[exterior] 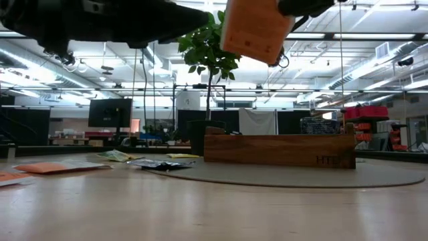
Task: Pick & Place Tea
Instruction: Put the orange tea bag into the middle section of the wooden organizer
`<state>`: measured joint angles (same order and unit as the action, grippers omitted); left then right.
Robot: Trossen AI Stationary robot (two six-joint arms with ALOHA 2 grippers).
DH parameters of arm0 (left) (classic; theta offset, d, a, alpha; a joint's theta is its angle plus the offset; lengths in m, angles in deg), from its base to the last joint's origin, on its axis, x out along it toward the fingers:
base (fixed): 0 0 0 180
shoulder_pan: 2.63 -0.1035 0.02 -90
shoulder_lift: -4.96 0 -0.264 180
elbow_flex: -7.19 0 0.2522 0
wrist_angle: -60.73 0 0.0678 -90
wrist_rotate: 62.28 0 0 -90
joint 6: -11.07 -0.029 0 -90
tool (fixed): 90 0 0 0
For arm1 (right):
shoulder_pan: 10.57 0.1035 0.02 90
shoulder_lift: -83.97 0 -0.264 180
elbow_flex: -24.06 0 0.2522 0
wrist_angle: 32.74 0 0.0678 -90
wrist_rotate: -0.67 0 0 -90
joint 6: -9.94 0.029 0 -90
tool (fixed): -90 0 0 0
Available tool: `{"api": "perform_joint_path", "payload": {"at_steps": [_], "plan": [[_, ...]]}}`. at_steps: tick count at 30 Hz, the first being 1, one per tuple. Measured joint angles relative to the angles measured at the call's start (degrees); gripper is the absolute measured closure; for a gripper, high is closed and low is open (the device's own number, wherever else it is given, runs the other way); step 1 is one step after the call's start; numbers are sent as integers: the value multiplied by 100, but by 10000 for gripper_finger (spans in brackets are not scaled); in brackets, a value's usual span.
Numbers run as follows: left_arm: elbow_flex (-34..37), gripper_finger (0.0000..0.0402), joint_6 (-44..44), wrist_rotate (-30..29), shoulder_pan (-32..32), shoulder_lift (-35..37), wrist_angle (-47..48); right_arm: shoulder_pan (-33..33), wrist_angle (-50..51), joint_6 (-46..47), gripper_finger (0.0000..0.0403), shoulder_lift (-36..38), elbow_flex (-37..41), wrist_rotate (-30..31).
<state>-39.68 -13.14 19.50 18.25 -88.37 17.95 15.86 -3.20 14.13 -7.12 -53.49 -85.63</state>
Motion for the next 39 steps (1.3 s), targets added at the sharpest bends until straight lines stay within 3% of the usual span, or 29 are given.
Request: {"api": "perform_joint_path", "payload": {"at_steps": [14,20,29,32,37,39], "plan": [[-107,307,34,61,114,-64,286,-284,-252,-309,403,0,0,-221],[-107,307,79,-286,99,-62,289,-422,-373,-353,403,0,0,-400],[-107,309,222,-310,55,-53,289,-462,-606,-454,403,0,0,-477],[-107,325,527,-310,-3,-53,286,-462,-607,-466,403,0,-2,-470],[-107,388,598,-297,-85,-53,345,-464,-593,-468,403,0,-2,-417],[-107,392,583,-304,-83,-53,363,-460,-559,-470,398,2,-2,-302]]}}
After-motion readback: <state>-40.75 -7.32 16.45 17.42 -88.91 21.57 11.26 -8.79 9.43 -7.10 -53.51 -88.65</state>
